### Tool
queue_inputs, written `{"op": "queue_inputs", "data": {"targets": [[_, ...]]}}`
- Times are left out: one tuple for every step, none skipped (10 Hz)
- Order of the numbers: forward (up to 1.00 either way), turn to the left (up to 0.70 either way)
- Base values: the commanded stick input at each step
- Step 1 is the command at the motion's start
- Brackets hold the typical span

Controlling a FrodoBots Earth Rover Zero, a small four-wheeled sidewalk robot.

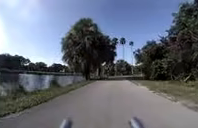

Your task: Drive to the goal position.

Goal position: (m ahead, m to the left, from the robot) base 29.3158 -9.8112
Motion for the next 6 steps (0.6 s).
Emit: {"op": "queue_inputs", "data": {"targets": [[0.85, 0.00], [0.85, 0.00], [0.85, 0.00], [0.85, 0.00], [0.85, 0.00], [0.85, 0.00]]}}
